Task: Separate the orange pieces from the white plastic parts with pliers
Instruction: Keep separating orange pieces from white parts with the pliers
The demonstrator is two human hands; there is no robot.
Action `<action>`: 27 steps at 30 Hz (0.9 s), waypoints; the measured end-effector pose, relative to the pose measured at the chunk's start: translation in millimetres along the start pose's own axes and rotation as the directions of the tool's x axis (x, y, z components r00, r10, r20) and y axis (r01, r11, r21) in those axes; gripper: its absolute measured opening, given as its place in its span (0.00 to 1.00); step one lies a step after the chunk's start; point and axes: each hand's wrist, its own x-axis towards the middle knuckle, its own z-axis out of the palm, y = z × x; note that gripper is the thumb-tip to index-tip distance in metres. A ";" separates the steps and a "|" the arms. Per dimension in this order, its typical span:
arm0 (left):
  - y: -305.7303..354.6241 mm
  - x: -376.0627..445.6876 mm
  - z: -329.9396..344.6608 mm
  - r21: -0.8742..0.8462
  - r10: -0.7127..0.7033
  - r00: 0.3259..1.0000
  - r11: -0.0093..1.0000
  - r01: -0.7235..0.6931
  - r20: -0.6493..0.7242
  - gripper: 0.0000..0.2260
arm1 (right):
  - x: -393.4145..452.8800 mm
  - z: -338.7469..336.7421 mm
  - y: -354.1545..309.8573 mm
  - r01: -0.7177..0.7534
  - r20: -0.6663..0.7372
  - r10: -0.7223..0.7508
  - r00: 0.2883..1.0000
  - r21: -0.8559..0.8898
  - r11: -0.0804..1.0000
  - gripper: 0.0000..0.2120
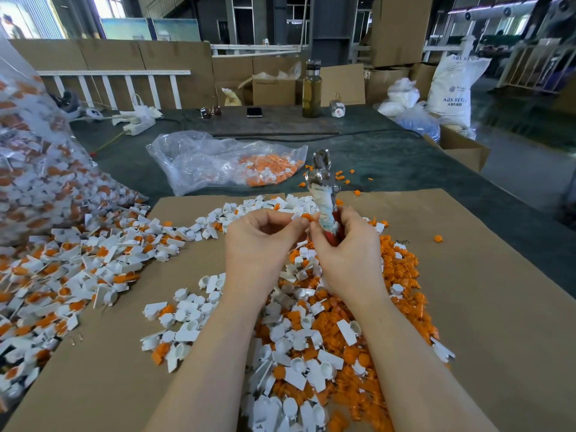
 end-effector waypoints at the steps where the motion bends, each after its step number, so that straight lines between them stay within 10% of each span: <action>1: -0.4 0.2 0.3 0.025 0.009 1.000 1.000 -0.009 -0.011 0.05 | -0.2 0.5 -0.1 -0.005 0.001 0.005 1.000 0.006 1.000 0.05; 27: -1.5 8.2 -12.1 -0.028 -0.011 0.998 1.000 0.010 -0.058 0.03 | 6.0 -18.4 0.2 -0.124 0.275 0.131 0.952 -0.043 0.991 0.06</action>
